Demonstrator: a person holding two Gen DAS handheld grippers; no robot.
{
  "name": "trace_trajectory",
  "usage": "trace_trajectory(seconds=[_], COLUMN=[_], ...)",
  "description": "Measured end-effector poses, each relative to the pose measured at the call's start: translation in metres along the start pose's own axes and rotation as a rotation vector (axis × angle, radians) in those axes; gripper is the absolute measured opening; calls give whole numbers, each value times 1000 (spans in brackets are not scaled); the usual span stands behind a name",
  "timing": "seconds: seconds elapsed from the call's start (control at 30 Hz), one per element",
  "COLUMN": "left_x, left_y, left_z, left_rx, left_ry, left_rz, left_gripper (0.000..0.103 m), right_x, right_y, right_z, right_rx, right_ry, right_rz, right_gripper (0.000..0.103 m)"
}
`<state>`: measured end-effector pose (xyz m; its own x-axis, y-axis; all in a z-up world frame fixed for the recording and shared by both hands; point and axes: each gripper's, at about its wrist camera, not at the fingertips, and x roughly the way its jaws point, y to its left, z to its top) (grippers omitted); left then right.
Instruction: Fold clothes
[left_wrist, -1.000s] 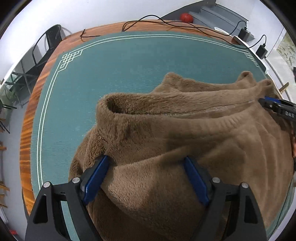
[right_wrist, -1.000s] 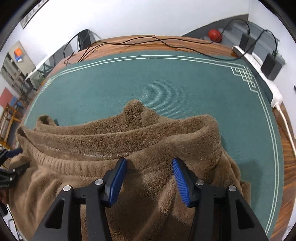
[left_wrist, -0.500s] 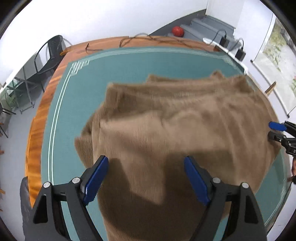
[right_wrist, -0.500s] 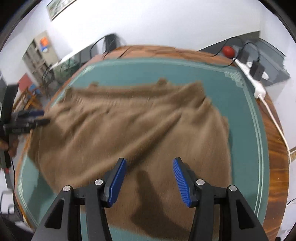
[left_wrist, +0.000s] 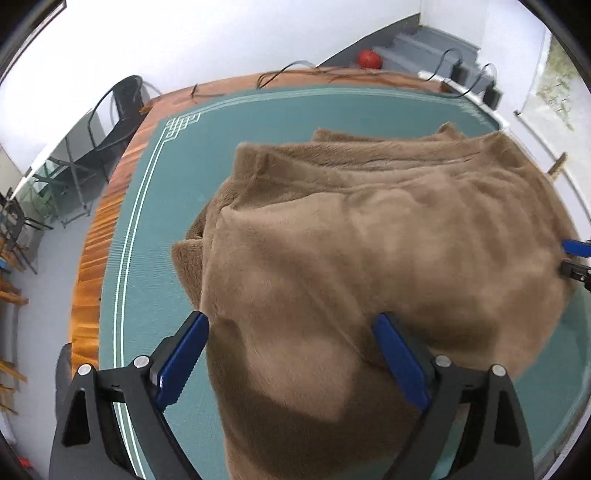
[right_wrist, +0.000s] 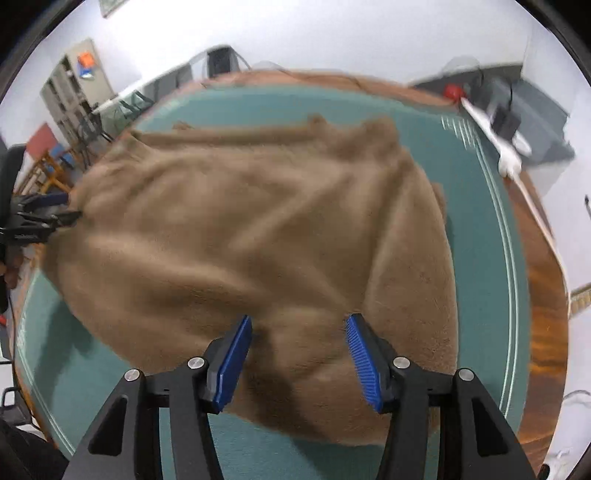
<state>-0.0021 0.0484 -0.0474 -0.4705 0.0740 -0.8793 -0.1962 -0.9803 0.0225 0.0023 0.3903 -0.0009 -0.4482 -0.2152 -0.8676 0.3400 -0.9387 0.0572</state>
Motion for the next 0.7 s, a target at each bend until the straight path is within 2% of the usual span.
trace_trajectory(seconds=[0.1,0.2,0.27,0.33,0.53,0.7], left_x=[-10,0,10,20,14,-12], left_y=[-12,-19,-21,-23,-33,-45], left_z=[-11,-22,-29,-33,-33,-35], left_rx=[12,3,-14,-31,-46,-88], left_ry=[-12,16,39,53,66,50], left_rz=[-32,-50,-36,-13,55,53], left_gripper=[94,97,100,102,102,102], right_x=[-6,10,23,31,30,-4], right_y=[18,23,19,18,31,31], right_z=[-1,-13,-23,-29,-26,-28], right_rx=[-8,8,59,96,91,184], right_ry=[-17,38,85,89,110,45], right_rz=[15,-15,-32,-38,-127,-60], right_gripper=[59,59,60,65,68,68])
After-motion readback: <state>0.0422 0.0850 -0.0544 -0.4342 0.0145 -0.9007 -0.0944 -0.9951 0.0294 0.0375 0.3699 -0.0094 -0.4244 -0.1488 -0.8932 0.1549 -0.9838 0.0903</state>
